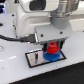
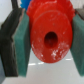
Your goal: Insert the blue gear onto the right peg, followed by the red gear
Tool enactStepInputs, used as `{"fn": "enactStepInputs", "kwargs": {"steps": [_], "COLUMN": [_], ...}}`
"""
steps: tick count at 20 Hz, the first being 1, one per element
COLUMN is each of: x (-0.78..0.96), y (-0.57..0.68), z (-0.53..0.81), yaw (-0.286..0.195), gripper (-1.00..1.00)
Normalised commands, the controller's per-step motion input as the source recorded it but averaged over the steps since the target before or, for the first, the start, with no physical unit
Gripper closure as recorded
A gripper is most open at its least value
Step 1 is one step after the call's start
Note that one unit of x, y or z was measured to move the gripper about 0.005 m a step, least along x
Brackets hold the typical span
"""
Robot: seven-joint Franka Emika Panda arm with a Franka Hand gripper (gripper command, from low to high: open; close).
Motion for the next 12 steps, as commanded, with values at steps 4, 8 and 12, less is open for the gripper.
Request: {"fn": "enactStepInputs", "kwargs": {"steps": [4, 8, 12], "x": [0.20, 0.25, 0.11], "y": [0.00, 0.00, 0.00], "z": [0.11, 0.00, -0.13], "yaw": [0.000, 0.000, 0.000], "gripper": [1.00, 1.00, 1.00]}}
